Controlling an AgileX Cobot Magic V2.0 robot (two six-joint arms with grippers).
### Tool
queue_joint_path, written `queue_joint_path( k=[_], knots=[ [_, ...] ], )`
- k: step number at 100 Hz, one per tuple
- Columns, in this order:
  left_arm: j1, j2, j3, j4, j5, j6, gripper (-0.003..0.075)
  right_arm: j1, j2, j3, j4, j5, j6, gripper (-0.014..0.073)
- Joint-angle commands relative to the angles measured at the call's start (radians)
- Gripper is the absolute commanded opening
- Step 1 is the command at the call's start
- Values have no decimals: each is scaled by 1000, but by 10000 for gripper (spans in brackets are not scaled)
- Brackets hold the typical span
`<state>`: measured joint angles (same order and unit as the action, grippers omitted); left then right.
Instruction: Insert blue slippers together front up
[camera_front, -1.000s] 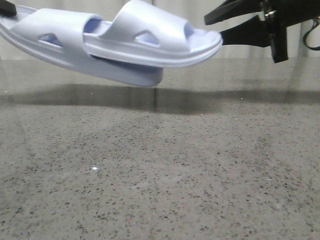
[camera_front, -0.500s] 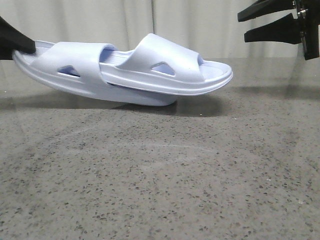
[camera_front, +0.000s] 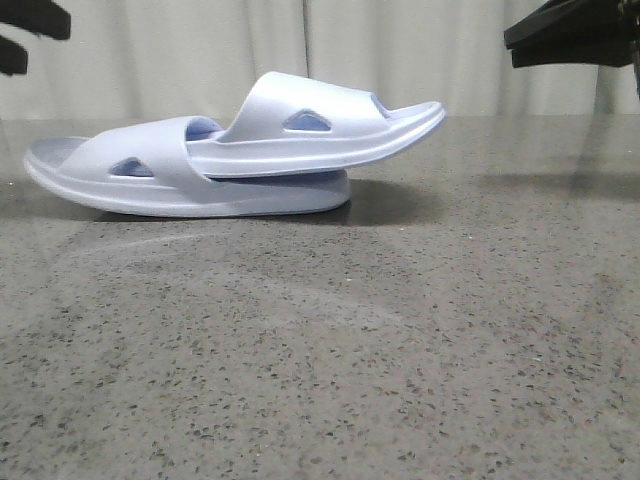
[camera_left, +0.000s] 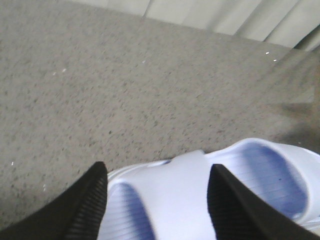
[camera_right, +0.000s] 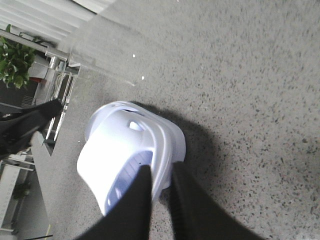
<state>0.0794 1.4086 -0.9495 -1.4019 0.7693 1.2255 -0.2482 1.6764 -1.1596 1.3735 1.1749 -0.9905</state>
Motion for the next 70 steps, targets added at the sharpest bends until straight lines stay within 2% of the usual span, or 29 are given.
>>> queue_joint_path(
  k=[1,12,23,40,62,70],
  knots=[
    [-5,-71,-51,-31,28,6,258,-9,-81,-30,45,130,-11,-101],
    [-5,-116,-50,-6,2,6,13,7,-135,-28,23,100,-29,-78],
    [-7,-160,-50,23,-19,7,15,50,-211,-26,-33,1,-29,-78],
    [-7,-273,-36,63,-119,7,15,145,-360,22,-136,-214,-29,-78],
    [-7,-463,36,144,-297,27,15,294,-605,239,-203,-600,-29,-78],
    [-7,-528,92,161,-329,31,15,389,-706,335,-196,-762,-29,-78]
  ],
)
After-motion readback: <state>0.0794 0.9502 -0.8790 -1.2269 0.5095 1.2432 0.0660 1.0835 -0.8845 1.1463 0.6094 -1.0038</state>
